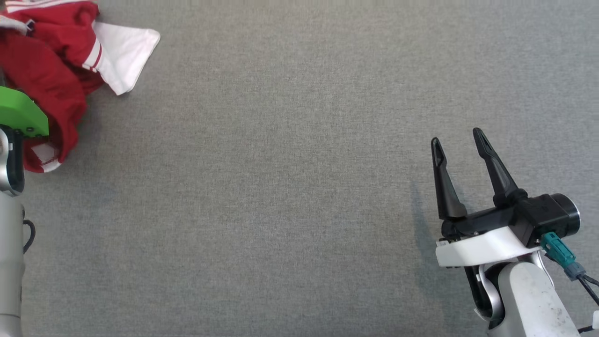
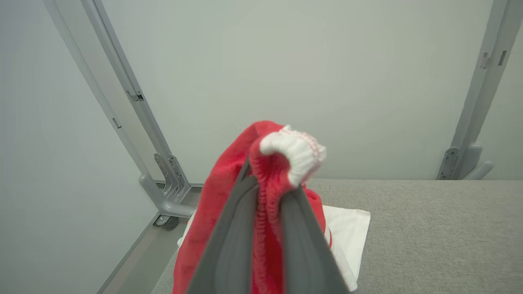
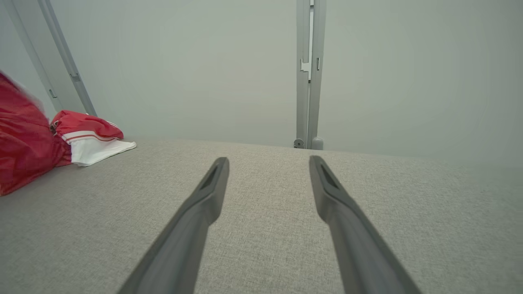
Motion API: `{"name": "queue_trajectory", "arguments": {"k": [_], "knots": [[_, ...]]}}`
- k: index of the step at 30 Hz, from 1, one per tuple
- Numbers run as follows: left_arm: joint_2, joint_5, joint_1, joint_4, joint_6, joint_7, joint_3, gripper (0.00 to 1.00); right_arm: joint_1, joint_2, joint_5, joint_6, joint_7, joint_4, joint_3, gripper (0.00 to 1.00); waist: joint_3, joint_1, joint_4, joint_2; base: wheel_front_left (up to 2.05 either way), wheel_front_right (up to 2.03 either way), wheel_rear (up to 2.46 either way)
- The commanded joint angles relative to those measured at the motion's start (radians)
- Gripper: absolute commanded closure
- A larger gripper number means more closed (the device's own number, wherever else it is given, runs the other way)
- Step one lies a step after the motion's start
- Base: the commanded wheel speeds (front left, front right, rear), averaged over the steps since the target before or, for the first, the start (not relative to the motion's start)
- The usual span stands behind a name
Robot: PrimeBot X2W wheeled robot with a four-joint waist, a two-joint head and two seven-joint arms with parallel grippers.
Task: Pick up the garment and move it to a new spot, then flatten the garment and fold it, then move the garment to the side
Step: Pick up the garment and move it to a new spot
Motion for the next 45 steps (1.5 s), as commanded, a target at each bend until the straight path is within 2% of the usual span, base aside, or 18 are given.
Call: {"name": "queue_trajectory", "arguments": {"k": [1,7,12,14,19,20,23,29,32,37,42,45], "knots": [[0.018,0.01,0.018,-0.035,-0.005,0.015,-0.008,1.0,0.017,-0.002,0.016,0.0,-0.003,0.005,-0.001,0.0,-0.076,0.0,-0.034,0.0014,0.0,0.0,0.0],[0.031,0.048,0.034,-0.217,-0.007,0.086,-0.064,1.0,0.047,-0.003,0.048,0.0,-0.003,0.017,-0.023,0.0,-0.153,0.0,-0.077,0.0014,0.0,0.0,0.0],[-0.006,0.055,0.047,-0.409,-0.016,0.156,-0.124,1.0,0.078,-0.003,0.067,0.0,-0.003,0.023,-0.049,0.0,-0.188,0.0,-0.109,0.0014,0.0,0.0,0.0],[-0.014,0.059,0.049,-0.444,-0.016,0.172,-0.14,1.0,0.081,-0.003,0.07,0.0,-0.003,0.024,-0.053,0.0,-0.191,0.0,-0.116,0.0014,0.0,0.0,0.0],[-0.087,0.054,0.041,-0.583,-0.012,0.218,-0.209,1.0,0.082,-0.002,0.077,0.0,-0.003,0.026,-0.054,0.0,-0.194,0.0,-0.157,0.0014,0.0,0.0,0.0],[-0.116,0.048,0.033,-0.615,-0.013,0.223,-0.232,1.0,0.072,-0.002,0.083,0.0,-0.003,0.022,-0.047,0.0,-0.186,0.0,-0.178,0.0014,0.0,0.0,0.0],[-0.163,0.043,0.024,-0.639,-0.013,0.213,-0.269,1.0,0.063,-0.003,0.089,0.0,-0.003,0.02,-0.047,0.0,-0.167,0.0,-0.207,0.0014,0.0,0.0,0.0],[-0.26,0.023,0.062,-0.587,-0.006,0.128,-0.326,1.0,0.051,-0.002,0.102,0.0,-0.003,0.019,-0.042,0.0,-0.112,0.0,-0.25,0.0014,0.0,0.0,0.0],[-0.284,0.022,0.097,-0.514,0.001,0.054,-0.345,1.0,0.037,-0.002,0.108,0.0,-0.003,0.016,-0.039,0.0,-0.083,0.0,-0.266,0.0014,0.0,0.0,0.0],[-0.294,0.037,0.165,-0.362,-0.001,-0.049,-0.368,1.0,0.025,-0.002,0.106,0.0,-0.003,0.013,-0.046,0.0,-0.039,0.0,-0.274,0.0014,0.0,0.0,0.0],[-0.285,0.026,0.229,-0.257,-0.006,-0.079,-0.348,1.0,0.018,-0.002,0.1,0.0,-0.003,0.016,-0.051,0.0,-0.02,0.0,-0.269,0.0014,0.0,0.0,0.0],[-0.286,0.021,0.27,-0.243,-0.005,-0.082,-0.32,1.0,0.022,-0.002,0.094,0.0,-0.003,0.021,-0.055,0.0,-0.021,0.0,-0.256,0.0014,0.0,0.0,0.0]]}}
